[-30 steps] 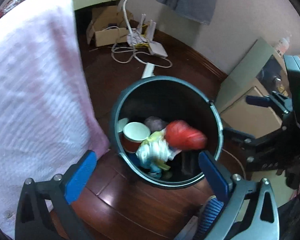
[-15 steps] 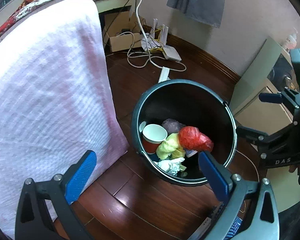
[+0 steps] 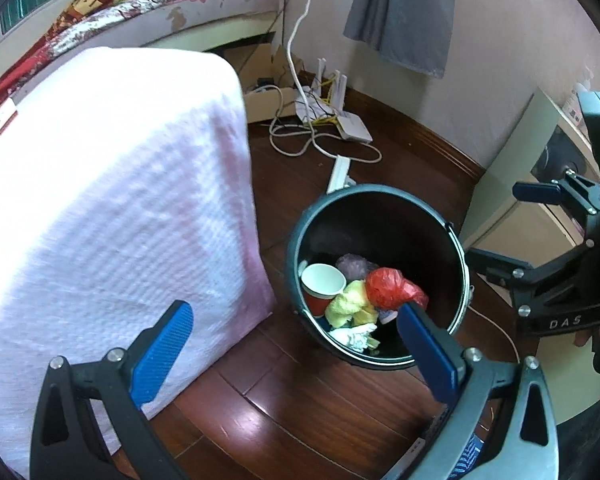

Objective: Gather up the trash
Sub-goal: 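Move both tools back over the bed toward the glove and carton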

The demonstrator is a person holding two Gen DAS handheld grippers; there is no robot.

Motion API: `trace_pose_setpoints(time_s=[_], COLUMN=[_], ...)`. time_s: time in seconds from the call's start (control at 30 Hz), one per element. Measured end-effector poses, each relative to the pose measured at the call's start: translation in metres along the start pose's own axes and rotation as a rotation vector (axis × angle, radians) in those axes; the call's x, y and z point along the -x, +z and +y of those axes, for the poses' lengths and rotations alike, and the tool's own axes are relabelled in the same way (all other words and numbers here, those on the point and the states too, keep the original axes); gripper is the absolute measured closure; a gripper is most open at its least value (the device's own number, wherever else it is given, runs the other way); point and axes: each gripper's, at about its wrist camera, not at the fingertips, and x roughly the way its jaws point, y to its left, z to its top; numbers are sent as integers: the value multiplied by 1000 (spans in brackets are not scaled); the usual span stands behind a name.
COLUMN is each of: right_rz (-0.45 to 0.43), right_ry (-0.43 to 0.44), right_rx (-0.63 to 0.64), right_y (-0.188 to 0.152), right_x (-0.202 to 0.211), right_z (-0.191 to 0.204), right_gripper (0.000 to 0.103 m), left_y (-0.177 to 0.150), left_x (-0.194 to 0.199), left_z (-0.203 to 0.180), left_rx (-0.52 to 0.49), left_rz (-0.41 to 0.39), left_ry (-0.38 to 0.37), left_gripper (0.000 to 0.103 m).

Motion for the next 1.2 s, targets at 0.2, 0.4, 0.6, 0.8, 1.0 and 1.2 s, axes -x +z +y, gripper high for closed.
trace_pose_setpoints(time_s=[0.2, 0.4, 0.6, 0.8, 1.0, 1.2], right_rz=[-36, -93, -153, -206, -272, -331], right_ry=[14, 29, 56, 87, 130, 206], right_rx=[16, 31, 50, 74, 91, 89], right_y=[10, 24, 39, 57, 78, 112], right_x=[13, 33, 53, 69, 84, 98], right_z=[9, 22, 39, 61, 87, 121], right_gripper=[0, 0, 0, 0, 0, 0], left_y=[3, 6, 9, 6, 0, -3], left_x=[21, 44, 68, 83, 104, 121], left_z=[12, 31, 53, 73, 103, 151], left_rx=[13, 36, 70, 100, 131, 178], left_rz=[-39, -88, -139, -172, -205, -230], left_ry=[27, 55, 83, 122, 180, 256], left_gripper=[1, 1, 1, 1, 1, 1])
